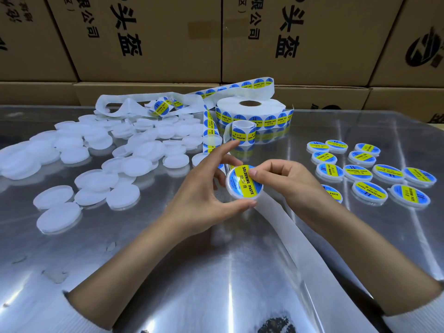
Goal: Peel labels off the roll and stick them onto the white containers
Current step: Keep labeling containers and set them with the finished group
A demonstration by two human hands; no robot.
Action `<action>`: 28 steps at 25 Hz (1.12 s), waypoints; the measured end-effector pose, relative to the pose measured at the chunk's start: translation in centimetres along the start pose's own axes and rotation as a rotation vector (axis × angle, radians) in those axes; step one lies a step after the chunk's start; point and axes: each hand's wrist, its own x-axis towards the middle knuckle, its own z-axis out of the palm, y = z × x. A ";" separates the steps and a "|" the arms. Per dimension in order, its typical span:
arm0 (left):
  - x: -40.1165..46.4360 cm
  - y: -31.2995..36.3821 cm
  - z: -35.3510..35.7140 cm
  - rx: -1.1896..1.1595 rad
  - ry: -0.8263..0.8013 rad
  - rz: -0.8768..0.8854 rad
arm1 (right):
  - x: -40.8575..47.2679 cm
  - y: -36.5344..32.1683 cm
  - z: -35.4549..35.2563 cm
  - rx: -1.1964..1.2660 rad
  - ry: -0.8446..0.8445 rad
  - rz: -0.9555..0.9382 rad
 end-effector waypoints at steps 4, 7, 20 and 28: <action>0.0 0.0 0.2 -0.037 0.027 -0.037 | 0.0 -0.1 0.3 -0.021 0.032 -0.054; -0.1 0.1 0.5 -0.084 0.082 -0.100 | 0.0 0.0 0.4 -0.153 0.084 -0.182; -0.4 1.6 1.1 -0.094 0.103 0.013 | -0.6 -0.9 1.0 -0.239 -0.066 -0.112; -0.6 1.9 1.1 0.271 0.117 0.231 | -1.0 -1.8 1.5 -0.121 0.135 0.033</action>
